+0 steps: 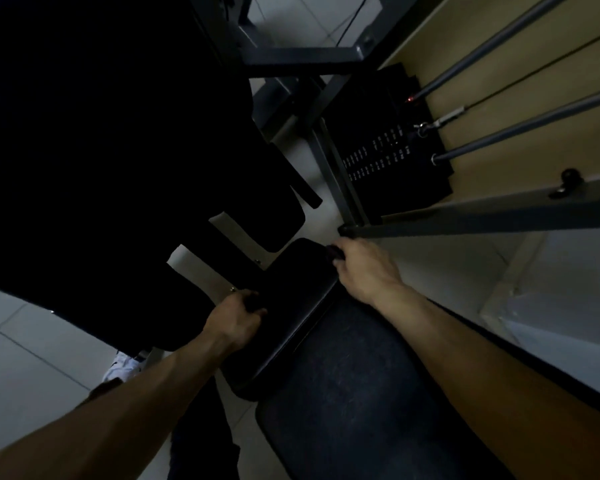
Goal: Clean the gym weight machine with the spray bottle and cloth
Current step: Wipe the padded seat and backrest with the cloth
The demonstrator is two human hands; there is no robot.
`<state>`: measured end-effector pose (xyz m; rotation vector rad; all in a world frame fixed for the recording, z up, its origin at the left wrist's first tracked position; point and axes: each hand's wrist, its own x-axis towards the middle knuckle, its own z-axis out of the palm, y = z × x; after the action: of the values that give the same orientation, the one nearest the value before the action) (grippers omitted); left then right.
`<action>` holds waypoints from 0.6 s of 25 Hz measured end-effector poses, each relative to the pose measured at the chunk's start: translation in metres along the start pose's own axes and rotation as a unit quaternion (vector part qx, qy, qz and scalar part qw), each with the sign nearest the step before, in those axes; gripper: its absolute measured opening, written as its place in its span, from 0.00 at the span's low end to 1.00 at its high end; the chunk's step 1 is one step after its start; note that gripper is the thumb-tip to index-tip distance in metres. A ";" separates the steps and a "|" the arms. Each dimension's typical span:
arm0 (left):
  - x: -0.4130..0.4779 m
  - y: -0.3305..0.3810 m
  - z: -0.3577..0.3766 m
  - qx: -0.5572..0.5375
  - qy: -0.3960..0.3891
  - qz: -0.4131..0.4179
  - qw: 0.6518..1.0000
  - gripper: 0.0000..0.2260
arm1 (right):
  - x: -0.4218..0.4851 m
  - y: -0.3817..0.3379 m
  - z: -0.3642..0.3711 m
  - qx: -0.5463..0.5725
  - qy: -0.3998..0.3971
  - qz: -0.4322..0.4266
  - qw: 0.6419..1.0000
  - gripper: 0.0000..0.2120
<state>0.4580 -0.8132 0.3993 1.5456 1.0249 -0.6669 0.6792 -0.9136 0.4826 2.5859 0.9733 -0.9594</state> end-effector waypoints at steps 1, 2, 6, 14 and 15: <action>0.005 0.004 0.003 0.000 -0.004 -0.009 1.000 0.23 | 0.011 0.000 -0.001 0.006 -0.022 0.002 1.000 0.12; 0.010 0.005 0.004 0.008 -0.005 -0.018 1.000 0.25 | 0.026 -0.001 0.000 0.012 -0.039 0.005 0.999 0.11; 0.027 -0.008 0.001 0.027 0.005 -0.022 0.999 0.23 | 0.090 -0.027 0.022 0.001 -0.097 -0.014 0.995 0.16; 0.034 -0.028 -0.002 -0.050 -0.017 -0.011 0.999 0.19 | 0.060 -0.076 0.058 -0.186 -0.027 -0.123 0.974 0.21; 0.034 -0.029 -0.005 -0.051 -0.017 -0.011 0.999 0.19 | 0.053 -0.082 0.062 -0.179 -0.045 -0.151 0.971 0.20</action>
<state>0.4475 -0.7995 0.3575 1.4321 1.0360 -0.6451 0.6247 -0.8495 0.4029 2.1198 1.3979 -0.8632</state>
